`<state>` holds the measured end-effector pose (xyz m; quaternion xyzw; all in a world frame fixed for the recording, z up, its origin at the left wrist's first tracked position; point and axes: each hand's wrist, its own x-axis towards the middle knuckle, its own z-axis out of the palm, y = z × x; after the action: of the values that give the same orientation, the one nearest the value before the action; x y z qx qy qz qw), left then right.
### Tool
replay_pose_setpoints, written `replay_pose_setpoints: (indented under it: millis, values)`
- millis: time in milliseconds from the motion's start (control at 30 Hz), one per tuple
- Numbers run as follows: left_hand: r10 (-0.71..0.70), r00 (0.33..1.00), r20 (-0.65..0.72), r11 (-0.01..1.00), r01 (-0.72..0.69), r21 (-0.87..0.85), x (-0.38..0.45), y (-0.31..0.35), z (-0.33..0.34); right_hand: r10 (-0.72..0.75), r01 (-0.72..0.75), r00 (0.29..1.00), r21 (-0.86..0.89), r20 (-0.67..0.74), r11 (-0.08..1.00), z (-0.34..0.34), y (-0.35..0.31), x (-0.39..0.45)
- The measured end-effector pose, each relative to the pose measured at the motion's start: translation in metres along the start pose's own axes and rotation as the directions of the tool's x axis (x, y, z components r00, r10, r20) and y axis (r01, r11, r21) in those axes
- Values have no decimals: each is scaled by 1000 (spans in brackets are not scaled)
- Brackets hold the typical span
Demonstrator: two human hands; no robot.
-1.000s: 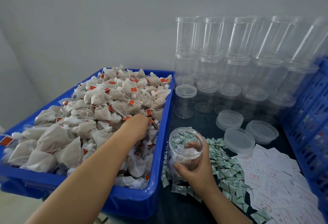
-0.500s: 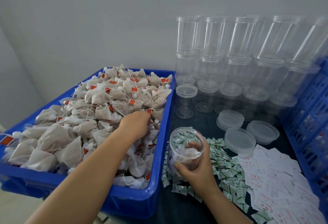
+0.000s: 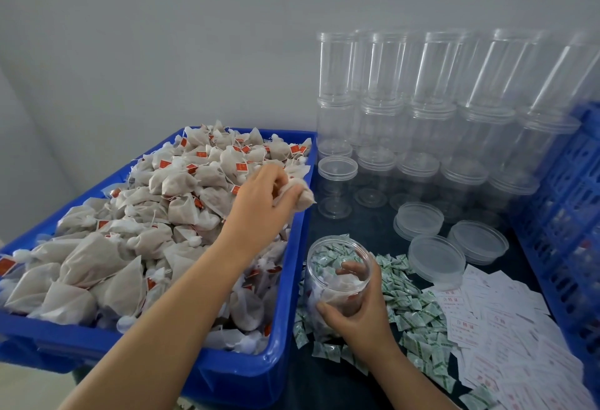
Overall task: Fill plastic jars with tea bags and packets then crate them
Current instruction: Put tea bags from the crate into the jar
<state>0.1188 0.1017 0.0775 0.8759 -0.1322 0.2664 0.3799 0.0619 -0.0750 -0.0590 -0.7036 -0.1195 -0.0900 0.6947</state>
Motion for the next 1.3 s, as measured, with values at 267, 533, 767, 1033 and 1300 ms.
replay_pose_setpoints:
  millis: [267,533,767,1033,1300]
  values:
    - [250,934,256,952,-188,-241,-14,23,11,28,-27,1000,9,-5,1000,0,5,1]
    - [340,817,466,940,-309,-144,-16,20,19,-6,6,1000,35,-5,999,0,6,3]
    - [319,721,615,925,-379,-35,-16,20,20,-35,34,999,63,15,997,0,3,3]
    - [313,671,672,910,-414,-11,-16,19,21,-35,34,999,54,11,998,0,4,4]
    - [323,665,674,915,-402,-42,-19,22,22,-32,32,999,18,-5,999,-1,8,4]
